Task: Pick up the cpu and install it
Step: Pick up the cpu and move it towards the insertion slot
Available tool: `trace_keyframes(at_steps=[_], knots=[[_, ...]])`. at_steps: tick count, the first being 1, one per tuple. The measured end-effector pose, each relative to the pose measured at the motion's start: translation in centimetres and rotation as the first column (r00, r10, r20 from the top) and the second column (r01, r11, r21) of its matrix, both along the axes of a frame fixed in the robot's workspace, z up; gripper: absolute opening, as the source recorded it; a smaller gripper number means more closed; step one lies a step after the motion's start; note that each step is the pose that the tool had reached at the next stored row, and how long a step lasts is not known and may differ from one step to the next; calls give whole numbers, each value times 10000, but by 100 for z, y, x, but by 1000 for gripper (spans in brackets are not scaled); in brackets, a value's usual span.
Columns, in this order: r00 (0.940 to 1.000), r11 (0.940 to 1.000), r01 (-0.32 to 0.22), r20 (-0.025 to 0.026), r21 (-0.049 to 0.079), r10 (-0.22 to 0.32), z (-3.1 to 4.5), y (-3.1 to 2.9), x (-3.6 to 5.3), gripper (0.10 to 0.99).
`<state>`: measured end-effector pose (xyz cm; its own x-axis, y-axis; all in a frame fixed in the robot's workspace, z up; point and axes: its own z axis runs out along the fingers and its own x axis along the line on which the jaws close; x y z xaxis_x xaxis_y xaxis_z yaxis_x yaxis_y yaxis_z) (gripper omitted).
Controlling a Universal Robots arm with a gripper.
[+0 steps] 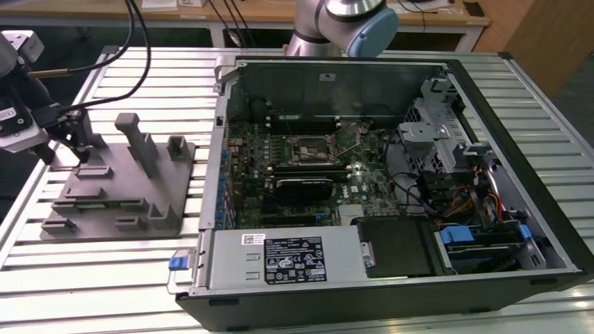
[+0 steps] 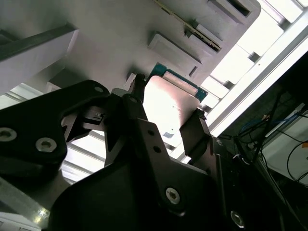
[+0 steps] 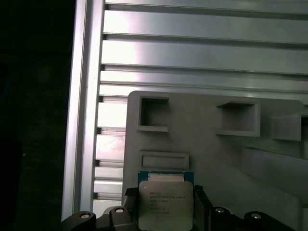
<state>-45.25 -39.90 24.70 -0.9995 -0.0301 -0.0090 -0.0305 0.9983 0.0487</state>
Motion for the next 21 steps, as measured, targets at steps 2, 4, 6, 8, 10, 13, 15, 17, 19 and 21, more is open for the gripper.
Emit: trace_keyframes(at_steps=[2,4,6,8,10,13,15,17,19,21], knots=[[10000,10000,-1,0,0,1,23,0,0,545],[10000,10000,0,-1,0,0,46,0,0,545],[10000,10000,-1,0,0,1,68,0,0,545],[10000,10000,-1,0,0,1,90,0,0,545],[10000,10000,0,0,0,0,113,0,0,545],[10000,10000,0,0,0,0,149,0,0,545],[10000,10000,0,0,0,0,174,0,0,545],[10000,10000,0,0,0,0,198,0,0,545],[10000,10000,0,-1,0,0,225,0,0,545],[10000,10000,0,0,0,0,251,0,0,545]])
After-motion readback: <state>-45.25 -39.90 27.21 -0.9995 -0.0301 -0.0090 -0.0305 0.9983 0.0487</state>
